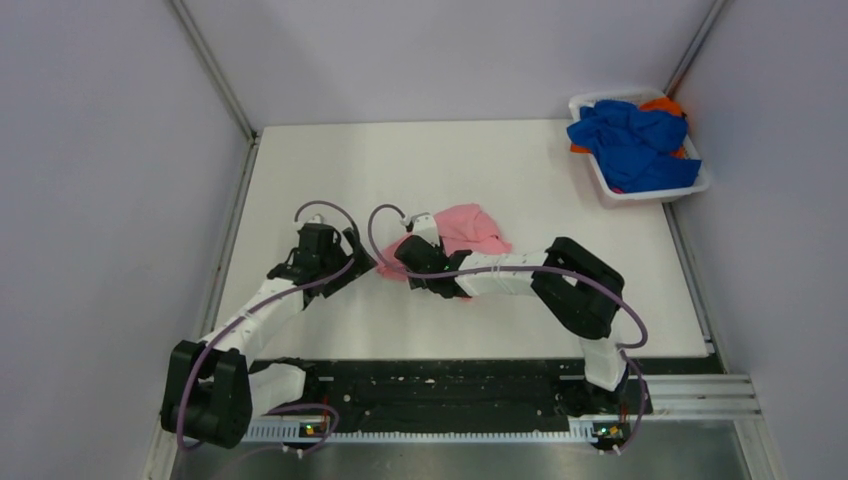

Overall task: Fold and stack the t-shirts
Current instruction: Flatten out the tshirt

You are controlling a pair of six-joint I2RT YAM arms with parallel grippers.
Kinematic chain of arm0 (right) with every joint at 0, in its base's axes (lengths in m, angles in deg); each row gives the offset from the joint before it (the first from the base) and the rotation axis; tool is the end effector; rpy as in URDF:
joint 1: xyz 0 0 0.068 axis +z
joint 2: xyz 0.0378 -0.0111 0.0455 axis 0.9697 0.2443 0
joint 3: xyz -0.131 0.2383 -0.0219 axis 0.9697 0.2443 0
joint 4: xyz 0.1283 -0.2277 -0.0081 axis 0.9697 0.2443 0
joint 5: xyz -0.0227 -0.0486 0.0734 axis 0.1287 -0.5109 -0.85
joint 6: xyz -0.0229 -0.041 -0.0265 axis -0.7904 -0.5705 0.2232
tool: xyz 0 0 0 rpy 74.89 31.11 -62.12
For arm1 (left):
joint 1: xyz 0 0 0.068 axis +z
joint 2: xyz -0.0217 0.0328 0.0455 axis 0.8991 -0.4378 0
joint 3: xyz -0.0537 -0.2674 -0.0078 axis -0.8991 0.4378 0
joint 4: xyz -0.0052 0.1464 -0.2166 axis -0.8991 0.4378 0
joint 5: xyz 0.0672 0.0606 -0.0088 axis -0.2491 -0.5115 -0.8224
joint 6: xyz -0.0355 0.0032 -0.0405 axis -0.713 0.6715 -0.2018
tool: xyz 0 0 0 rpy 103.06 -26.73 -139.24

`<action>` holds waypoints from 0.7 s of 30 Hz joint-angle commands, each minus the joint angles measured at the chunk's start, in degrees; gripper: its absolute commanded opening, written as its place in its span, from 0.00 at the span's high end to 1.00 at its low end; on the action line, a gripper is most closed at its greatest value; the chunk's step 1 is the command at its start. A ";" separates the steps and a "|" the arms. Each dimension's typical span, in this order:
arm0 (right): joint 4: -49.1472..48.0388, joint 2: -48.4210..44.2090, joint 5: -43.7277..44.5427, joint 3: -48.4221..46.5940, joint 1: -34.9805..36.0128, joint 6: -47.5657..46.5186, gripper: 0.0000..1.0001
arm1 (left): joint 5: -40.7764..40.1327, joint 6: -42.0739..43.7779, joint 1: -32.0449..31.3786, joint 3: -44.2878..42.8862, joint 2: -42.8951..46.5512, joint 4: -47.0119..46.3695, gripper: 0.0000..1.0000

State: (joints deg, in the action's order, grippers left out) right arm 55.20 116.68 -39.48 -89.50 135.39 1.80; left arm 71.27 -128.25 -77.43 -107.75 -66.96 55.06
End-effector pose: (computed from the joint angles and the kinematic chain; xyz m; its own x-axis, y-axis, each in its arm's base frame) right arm 0.2193 0.3426 0.1540 -0.6622 -0.2224 -0.7156 -0.3527 0.9350 0.0359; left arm 0.2146 -0.0524 0.1912 -0.7054 -0.5432 -0.4554 -0.3244 0.8186 -0.4740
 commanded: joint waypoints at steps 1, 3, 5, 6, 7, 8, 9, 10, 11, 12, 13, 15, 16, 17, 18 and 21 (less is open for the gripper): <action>0.90 1.87 4.56 -1.54 0.38 3.67 0.59 | -0.53 -0.75 0.06 0.24 0.69 -1.69 0.01; 1.18 0.60 5.22 -0.79 0.41 3.86 0.74 | 0.06 -0.77 0.04 0.20 0.42 -2.07 0.01; 0.76 -1.09 5.63 0.37 0.50 4.09 0.86 | 0.45 -0.75 0.07 0.12 -0.07 -2.22 0.01; -0.18 -2.16 5.49 1.24 0.42 3.89 0.93 | 0.54 -0.77 0.07 0.08 -0.18 -2.33 0.01; -1.34 -3.35 5.24 2.06 0.45 3.67 1.00 | 0.65 -0.75 0.11 -0.01 -0.50 -2.46 0.01; -2.34 -4.48 4.99 2.70 0.48 3.21 1.00 | 0.86 -0.80 0.05 -0.11 -0.88 -2.73 0.01; -2.92 -5.42 4.70 3.07 0.40 2.63 1.00 | 1.23 -0.77 0.03 -0.19 -1.17 -2.94 0.01; -3.12 -6.44 4.59 3.08 0.47 2.16 1.00 | 1.83 -0.77 0.03 -0.30 -1.72 -3.19 0.01; -3.05 -7.44 4.24 3.12 0.38 1.70 1.00 | 2.76 -0.76 0.03 -0.39 -2.13 -3.63 0.01; -3.29 -8.64 3.90 3.31 0.43 1.29 1.00 | 3.92 -0.73 -0.02 -0.54 -2.60 -4.50 0.01; -3.92 -10.16 3.34 3.75 0.43 0.95 1.00 | 4.99 -0.68 -0.05 -0.55 -3.10 -5.42 0.01; -5.56 -13.84 2.67 5.47 0.40 0.28 1.00 | 6.53 -0.59 -0.33 -0.65 -4.49 -6.88 0.01; -6.28 -15.61 2.52 6.30 0.34 -0.19 1.00 | 6.80 -0.62 -0.52 -0.98 -5.50 -7.11 0.01; -6.71 -17.67 2.54 7.06 0.29 -0.81 1.00 | 6.91 -0.64 -0.72 -1.34 -6.46 -7.22 0.01; -6.66 -20.30 3.17 7.81 0.12 -1.13 1.00 | 7.18 -0.61 -0.94 -1.82 -7.52 -7.28 0.02; -6.60 -26.89 3.59 11.68 -2.24 -0.95 1.00 | 7.28 -0.41 -1.75 -3.06 -10.58 -7.77 0.05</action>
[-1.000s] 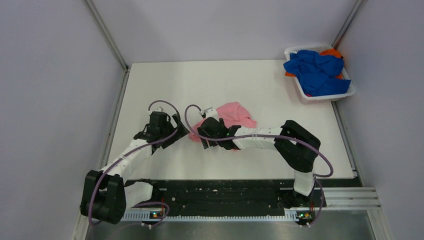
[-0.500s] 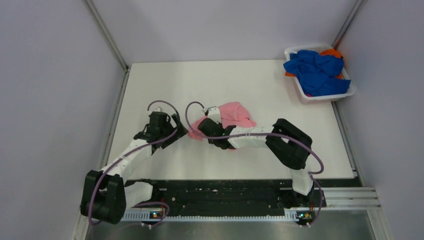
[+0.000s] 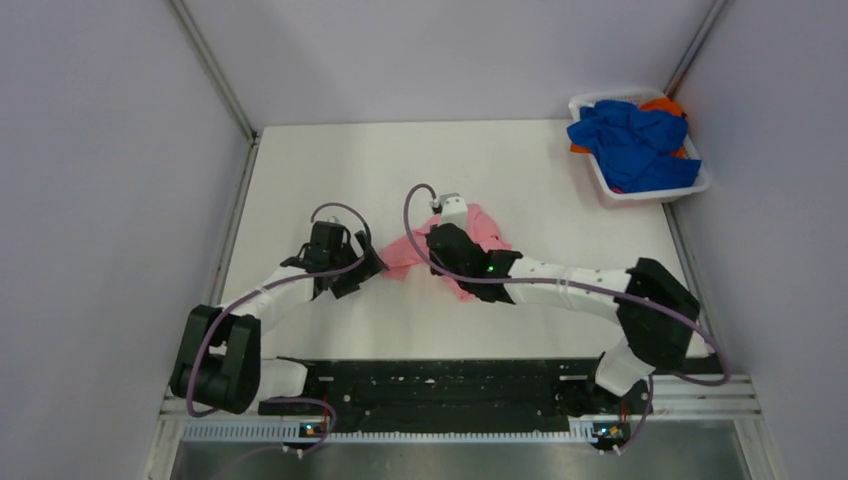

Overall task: Fold and stack the t-shirts
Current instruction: Flatten out the tshirt

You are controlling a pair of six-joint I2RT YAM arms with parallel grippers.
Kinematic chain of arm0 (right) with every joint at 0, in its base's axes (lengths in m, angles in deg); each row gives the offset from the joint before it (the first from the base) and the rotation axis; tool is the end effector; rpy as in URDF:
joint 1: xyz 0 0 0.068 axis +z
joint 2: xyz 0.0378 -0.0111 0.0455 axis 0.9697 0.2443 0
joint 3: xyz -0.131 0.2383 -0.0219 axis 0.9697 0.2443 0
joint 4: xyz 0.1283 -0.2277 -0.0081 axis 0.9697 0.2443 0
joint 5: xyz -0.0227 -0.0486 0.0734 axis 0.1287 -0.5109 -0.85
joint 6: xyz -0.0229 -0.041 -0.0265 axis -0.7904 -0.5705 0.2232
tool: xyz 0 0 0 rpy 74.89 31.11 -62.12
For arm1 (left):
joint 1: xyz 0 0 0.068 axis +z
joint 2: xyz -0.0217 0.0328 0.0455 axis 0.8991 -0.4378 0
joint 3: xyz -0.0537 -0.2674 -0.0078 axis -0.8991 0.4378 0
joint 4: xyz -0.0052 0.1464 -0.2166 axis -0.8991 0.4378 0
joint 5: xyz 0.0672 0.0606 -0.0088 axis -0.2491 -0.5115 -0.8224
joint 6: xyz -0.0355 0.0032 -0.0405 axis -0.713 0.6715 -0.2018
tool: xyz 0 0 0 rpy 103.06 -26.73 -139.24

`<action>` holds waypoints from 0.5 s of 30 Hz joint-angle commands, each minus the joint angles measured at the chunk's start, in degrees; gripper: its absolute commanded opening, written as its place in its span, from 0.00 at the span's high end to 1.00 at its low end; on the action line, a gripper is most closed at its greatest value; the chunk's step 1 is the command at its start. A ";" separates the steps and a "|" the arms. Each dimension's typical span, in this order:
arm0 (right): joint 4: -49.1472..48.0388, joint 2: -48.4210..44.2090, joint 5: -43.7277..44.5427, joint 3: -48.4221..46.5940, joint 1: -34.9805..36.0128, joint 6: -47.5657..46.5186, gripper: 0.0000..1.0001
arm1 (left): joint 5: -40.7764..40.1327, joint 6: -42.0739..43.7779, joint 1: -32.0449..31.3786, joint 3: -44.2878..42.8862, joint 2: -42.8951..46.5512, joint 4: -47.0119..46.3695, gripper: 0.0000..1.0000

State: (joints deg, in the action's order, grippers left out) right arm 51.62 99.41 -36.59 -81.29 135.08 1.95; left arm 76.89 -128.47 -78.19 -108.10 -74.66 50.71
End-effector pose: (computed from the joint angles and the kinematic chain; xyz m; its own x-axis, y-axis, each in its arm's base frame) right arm 0.1995 0.3020 0.2257 -0.5584 -0.0613 -0.8273 -0.3255 0.9335 0.1505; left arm 0.2289 -0.0627 0.1704 -0.7728 -0.5155 -0.3702 -0.2992 0.8103 -0.5038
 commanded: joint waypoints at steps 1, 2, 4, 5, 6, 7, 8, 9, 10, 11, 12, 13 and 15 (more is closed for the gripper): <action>-2.96 -11.77 0.69 4.96 -3.76 -0.72 1.00 | 1.63 -0.22 -1.23 -3.04 -3.82 -3.75 0.06; -2.96 -14.14 0.92 6.54 -5.16 -0.31 1.00 | 1.73 -0.19 -1.56 -3.42 -4.74 -4.02 0.06; -2.79 -18.57 1.66 9.76 -8.35 0.47 1.00 | 1.07 -0.02 -2.78 -4.80 -6.63 -4.43 0.10; -2.36 -20.83 2.23 11.24 -9.88 0.91 1.00 | 0.35 0.07 -3.32 -5.33 -7.58 -4.48 0.11; -1.96 -22.48 2.45 12.59 -11.45 1.34 1.00 | -0.42 0.19 -3.63 -5.88 -8.60 -4.43 0.13; -1.74 -24.16 2.19 13.80 -12.88 1.50 1.00 | -0.93 0.31 -3.83 -6.66 -9.77 -4.20 0.15; -1.40 -25.61 1.98 14.93 -14.58 1.76 1.00 | -1.08 0.52 -3.84 -7.50 -10.99 -3.86 0.19; -1.29 -27.06 1.62 15.89 -16.00 1.96 1.00 | -0.88 0.74 -3.94 -8.19 -12.12 -3.67 0.22; -0.97 -28.57 1.30 16.90 -17.75 2.05 1.00 | -0.61 0.78 -4.07 -8.75 -13.25 -3.68 0.25; -0.71 -29.55 1.46 17.56 -18.53 2.14 1.00 | -0.40 0.93 -4.36 -9.24 -14.20 -3.72 0.30; -0.32 -30.47 1.79 18.05 -20.02 2.14 1.00 | -0.19 0.92 -4.67 -9.70 -15.23 -3.76 0.34; 0.24 -31.37 2.42 18.33 -20.87 2.12 1.00 | -0.30 0.89 -5.02 -10.05 -16.10 -3.77 0.38; 1.14 -33.12 4.06 18.78 -22.59 1.94 1.00 | -0.57 0.89 -5.56 -10.77 -18.24 -3.85 0.46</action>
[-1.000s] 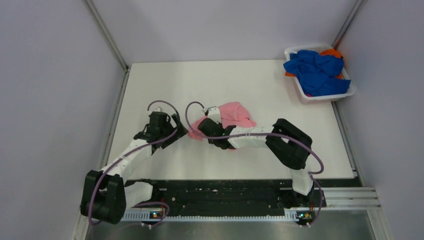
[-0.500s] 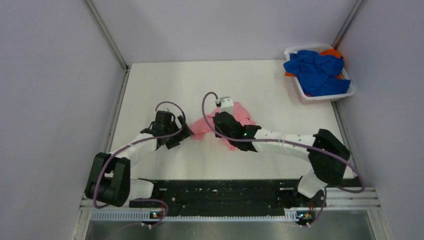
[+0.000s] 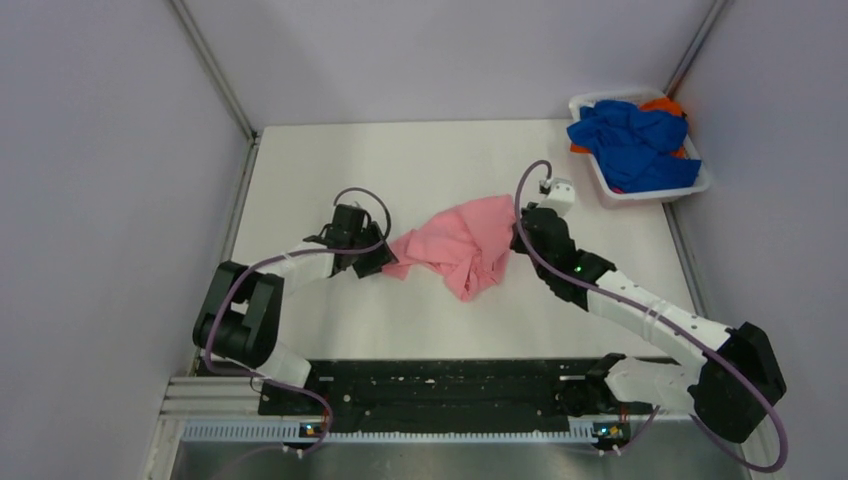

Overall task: Fold and stack the t-shirts
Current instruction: Flatten out the tshirt

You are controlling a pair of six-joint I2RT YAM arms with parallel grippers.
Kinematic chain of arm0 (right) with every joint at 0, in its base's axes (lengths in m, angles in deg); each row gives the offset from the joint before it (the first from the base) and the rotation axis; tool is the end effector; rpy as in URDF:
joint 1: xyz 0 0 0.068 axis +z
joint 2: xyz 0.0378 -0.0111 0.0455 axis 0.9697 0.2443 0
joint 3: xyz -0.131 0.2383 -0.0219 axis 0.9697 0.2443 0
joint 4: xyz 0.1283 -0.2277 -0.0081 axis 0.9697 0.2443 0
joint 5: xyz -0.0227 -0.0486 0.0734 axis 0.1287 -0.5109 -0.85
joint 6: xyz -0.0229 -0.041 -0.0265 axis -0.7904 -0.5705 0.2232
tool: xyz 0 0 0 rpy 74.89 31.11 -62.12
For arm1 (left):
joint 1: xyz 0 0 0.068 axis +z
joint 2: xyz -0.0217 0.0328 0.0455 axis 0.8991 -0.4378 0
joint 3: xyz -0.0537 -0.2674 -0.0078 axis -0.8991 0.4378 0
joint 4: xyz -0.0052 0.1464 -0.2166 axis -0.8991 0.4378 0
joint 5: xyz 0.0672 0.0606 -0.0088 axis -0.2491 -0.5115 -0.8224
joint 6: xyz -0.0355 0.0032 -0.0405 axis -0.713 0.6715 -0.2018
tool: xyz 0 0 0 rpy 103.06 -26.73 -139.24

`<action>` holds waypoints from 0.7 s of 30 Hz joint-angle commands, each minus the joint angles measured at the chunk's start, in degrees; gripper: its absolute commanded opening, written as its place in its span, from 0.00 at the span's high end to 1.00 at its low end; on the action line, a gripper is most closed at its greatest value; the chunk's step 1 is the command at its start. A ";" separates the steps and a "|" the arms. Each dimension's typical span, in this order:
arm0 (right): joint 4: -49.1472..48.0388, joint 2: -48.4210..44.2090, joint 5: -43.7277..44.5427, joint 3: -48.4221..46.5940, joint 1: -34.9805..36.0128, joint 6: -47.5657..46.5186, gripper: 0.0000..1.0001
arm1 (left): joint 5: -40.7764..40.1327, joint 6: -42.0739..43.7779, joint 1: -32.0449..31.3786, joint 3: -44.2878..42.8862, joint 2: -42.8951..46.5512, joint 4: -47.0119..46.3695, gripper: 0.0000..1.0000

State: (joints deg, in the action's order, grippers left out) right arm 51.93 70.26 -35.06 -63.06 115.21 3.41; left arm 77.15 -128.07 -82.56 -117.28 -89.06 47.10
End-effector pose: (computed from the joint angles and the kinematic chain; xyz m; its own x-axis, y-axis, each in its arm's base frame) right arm 0.2067 0.1466 0.2659 -0.4112 0.2585 -0.8741 0.0127 0.9605 0.2781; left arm 0.2726 -0.0965 0.1596 -0.8228 -0.4450 -0.3535 -0.2424 0.8373 -0.4901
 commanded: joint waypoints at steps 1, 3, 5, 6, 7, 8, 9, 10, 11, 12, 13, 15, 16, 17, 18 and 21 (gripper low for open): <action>1.19 -4.76 3.37 0.67 -3.62 0.32 1.00 | -0.93 0.55 -1.32 -1.97 -4.73 -0.17 0.50; 1.25 -6.10 4.40 0.86 -5.35 -0.29 1.00 | -1.98 0.56 -1.33 -3.12 -6.44 0.12 0.63; 0.86 -7.17 4.86 0.76 -6.97 -1.69 1.00 | -4.53 0.83 -1.33 -6.12 -7.59 1.96 0.99; 0.15 -7.57 4.94 0.67 -7.60 -3.08 1.00 | -6.07 1.34 -1.34 -7.61 -7.71 3.21 1.00; -0.74 -7.96 5.20 0.42 -8.03 -5.44 1.00 | -7.13 1.93 -1.33 -9.36 -7.43 4.72 1.00; -2.34 -8.61 5.62 0.16 -8.20 -7.32 1.00 | -9.64 2.44 -1.34 -10.82 -6.46 5.70 1.00; -3.06 -8.93 6.02 -0.40 -8.30 -9.25 1.00 | -11.15 2.94 -1.34 -12.13 -4.98 6.49 1.00; -3.95 -9.67 6.51 -1.09 -8.29 -10.93 1.00 | -12.39 3.53 -1.32 -13.23 -2.80 6.93 1.00; -4.00 -10.31 6.96 -2.16 -8.37 -12.75 1.00 | -13.62 4.19 -1.34 -14.14 -0.15 7.25 1.00; -4.02 -10.95 7.41 -3.26 -8.41 -14.51 1.00 | -15.49 4.87 -1.31 -14.85 2.52 7.39 1.00; -5.29 -11.82 7.90 -4.55 -8.42 -16.41 1.00 | -17.17 5.68 -1.30 -15.52 5.56 7.54 1.00; -6.53 -14.03 8.66 -7.22 -8.39 -20.04 1.00 | -20.72 7.86 -1.30 -16.99 11.67 7.96 1.00; -6.92 -15.29 9.01 -8.43 -8.35 -21.47 1.00 | -22.16 9.23 -1.31 -17.71 14.63 8.07 1.00; -6.99 -16.48 9.09 -9.22 -8.36 -22.85 1.00 | -23.48 10.08 -1.30 -18.62 17.55 8.44 1.00; -7.00 -17.89 8.77 -10.49 -8.31 -23.92 1.00 | -24.49 10.99 -1.27 -19.67 20.57 8.92 1.00; -6.43 -22.17 5.35 -14.48 -8.41 -26.16 1.00 | -26.83 13.43 -1.28 -21.95 29.23 9.07 1.00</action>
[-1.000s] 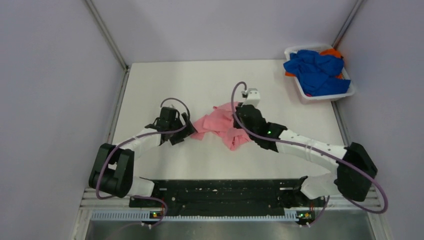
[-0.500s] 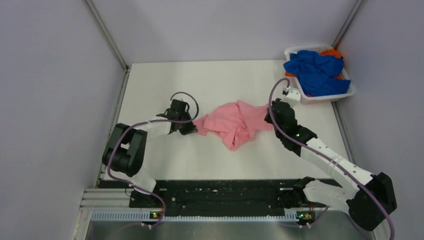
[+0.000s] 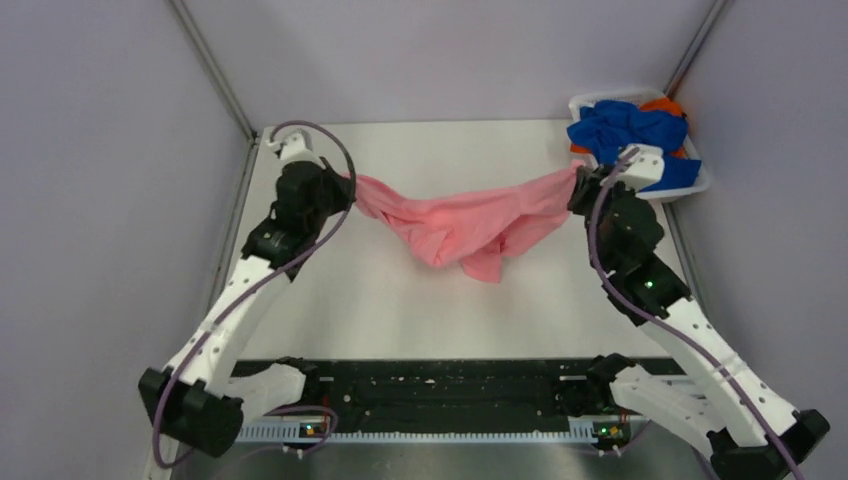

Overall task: Fold and stack the t-shirts
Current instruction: Flatten out the tshirt

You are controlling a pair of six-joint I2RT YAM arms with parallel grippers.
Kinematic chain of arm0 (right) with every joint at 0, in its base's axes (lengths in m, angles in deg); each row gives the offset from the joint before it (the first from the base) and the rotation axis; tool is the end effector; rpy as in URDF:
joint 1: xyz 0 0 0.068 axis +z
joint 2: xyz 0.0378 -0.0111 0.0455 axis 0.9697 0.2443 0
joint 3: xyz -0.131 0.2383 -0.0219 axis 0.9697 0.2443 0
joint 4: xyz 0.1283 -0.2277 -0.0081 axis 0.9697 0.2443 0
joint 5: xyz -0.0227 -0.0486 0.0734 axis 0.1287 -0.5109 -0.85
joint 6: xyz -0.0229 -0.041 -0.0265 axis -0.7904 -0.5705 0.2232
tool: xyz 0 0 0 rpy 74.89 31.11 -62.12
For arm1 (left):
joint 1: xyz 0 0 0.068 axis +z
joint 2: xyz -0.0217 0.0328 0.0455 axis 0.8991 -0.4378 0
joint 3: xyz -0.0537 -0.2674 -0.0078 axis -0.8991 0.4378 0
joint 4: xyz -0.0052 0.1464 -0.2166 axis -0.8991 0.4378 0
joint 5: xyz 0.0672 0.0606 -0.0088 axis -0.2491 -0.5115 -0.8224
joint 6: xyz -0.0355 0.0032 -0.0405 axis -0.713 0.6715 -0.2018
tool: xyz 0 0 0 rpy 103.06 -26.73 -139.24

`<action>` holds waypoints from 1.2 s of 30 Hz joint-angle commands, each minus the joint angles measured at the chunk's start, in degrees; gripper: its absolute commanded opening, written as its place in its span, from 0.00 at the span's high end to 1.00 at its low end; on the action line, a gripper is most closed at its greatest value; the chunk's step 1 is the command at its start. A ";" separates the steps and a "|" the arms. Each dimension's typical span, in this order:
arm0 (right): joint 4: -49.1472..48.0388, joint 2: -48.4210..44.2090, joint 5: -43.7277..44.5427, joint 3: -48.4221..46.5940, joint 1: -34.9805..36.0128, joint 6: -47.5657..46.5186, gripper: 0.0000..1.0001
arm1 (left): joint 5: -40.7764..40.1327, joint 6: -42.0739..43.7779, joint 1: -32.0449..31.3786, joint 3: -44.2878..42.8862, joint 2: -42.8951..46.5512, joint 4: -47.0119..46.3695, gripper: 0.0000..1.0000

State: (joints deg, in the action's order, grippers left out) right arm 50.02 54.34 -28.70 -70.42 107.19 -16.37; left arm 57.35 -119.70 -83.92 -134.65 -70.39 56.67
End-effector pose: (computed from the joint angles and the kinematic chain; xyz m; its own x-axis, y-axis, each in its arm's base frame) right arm 0.1783 0.0840 0.3726 -0.0132 0.1933 -0.9810 0.0900 0.9774 0.1914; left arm 0.2585 -0.0857 0.3324 -0.4423 -0.4407 -0.7811 -0.1162 0.8917 -0.4374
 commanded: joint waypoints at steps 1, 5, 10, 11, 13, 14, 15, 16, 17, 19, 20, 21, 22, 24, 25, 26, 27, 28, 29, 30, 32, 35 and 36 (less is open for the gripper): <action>-3.90 -7.51 -2.56 -8.42 -0.35 -6.64 1.00 | -7.34 5.90 0.02 -5.23 13.35 -0.96 1.00; -1.27 -11.98 -9.40 -13.67 -0.30 -6.90 1.00 | -7.35 8.69 0.08 -8.49 23.42 -1.80 1.00; 1.64 -16.26 -19.12 -20.72 -0.29 -6.13 1.00 | -8.41 11.46 0.09 -14.79 29.73 -1.06 1.00; 1.50 -16.70 -19.90 -21.71 -0.24 -6.08 1.00 | -8.54 11.87 0.10 -15.72 30.44 -0.92 1.00; 1.55 -16.84 -20.43 -23.42 -0.30 -6.19 1.00 | -9.53 12.46 0.10 -16.85 31.49 -1.68 1.00; 1.88 -16.38 -20.70 -24.19 -0.31 -6.46 1.00 | -9.87 12.95 0.05 -17.01 31.79 -2.53 1.00; 2.48 -15.67 -20.62 -25.07 -0.27 -6.85 1.00 | -10.35 13.32 0.09 -17.14 31.73 -3.35 1.00; 3.03 -14.67 -20.21 -25.81 -0.25 -7.19 1.00 | -11.29 13.49 0.05 -17.37 31.36 -3.79 1.00; 3.36 -13.64 -19.47 -26.29 -0.29 -7.79 1.00 | -12.09 13.62 0.04 -17.51 30.54 -4.01 1.00; 3.06 -11.12 -16.80 -26.68 -0.25 -9.07 1.00 | -14.96 13.99 0.03 -17.87 28.06 -4.71 1.00; 2.59 -9.49 -15.35 -26.67 -0.28 -9.93 1.00 | -16.41 14.11 0.04 -18.02 26.25 -5.30 1.00; 2.04 -7.76 -13.66 -26.60 -0.24 -10.76 1.00 | -17.63 14.66 0.03 -18.27 23.49 -6.07 1.00; 1.43 -6.04 -12.06 -26.71 -0.26 -11.48 1.00 | -18.30 15.21 0.09 -18.71 21.09 -7.16 1.00; -0.61 -2.21 -9.19 -26.67 -0.31 -13.54 1.00 | -19.50 16.28 0.35 -21.02 15.22 -7.87 1.00; -1.72 0.48 -8.06 -26.74 -0.27 -14.56 1.00 | -19.62 16.72 0.90 -23.00 12.13 -7.84 1.00; -2.12 2.67 -7.31 -27.15 -0.29 -15.54 1.00 | -18.99 16.75 1.85 -25.14 8.93 -7.67 1.00; -3.99 4.85 -6.78 -27.75 -0.37 -16.69 1.00 | -16.40 16.43 3.33 -27.80 5.97 -7.39 1.00; -4.64 7.07 -6.61 -28.88 -0.44 -17.46 1.00 | -13.29 15.62 5.22 -30.55 3.02 -7.07 1.00; -4.99 9.10 -6.67 -30.28 -0.63 -17.95 1.00 | -10.04 14.22 7.32 -33.53 0.31 -6.34 1.00; -5.02 11.11 -6.88 -31.90 -0.96 -18.14 1.00 | -6.69 12.85 9.58 -37.02 -2.09 -5.39 1.00; -4.55 13.83 -7.82 -35.33 -1.81 -18.09 1.00 | -2.61 10.95 13.03 -42.85 -5.89 -3.46 1.00; -3.58 14.47 -8.54 -36.95 -2.65 -16.84 1.00 | -3.52 12.25 14.76 -46.06 -7.32 -2.19 1.00; -3.27 13.64 -8.95 -35.89 -2.75 -16.27 1.00 | -3.78 12.99 15.12 -45.50 -6.54 -1.77 1.00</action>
State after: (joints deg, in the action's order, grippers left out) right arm 50.37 72.00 -38.23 -101.63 105.88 -32.61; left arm 51.10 -107.00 -70.87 -174.63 -80.75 56.28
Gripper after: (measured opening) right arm 0.010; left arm 0.021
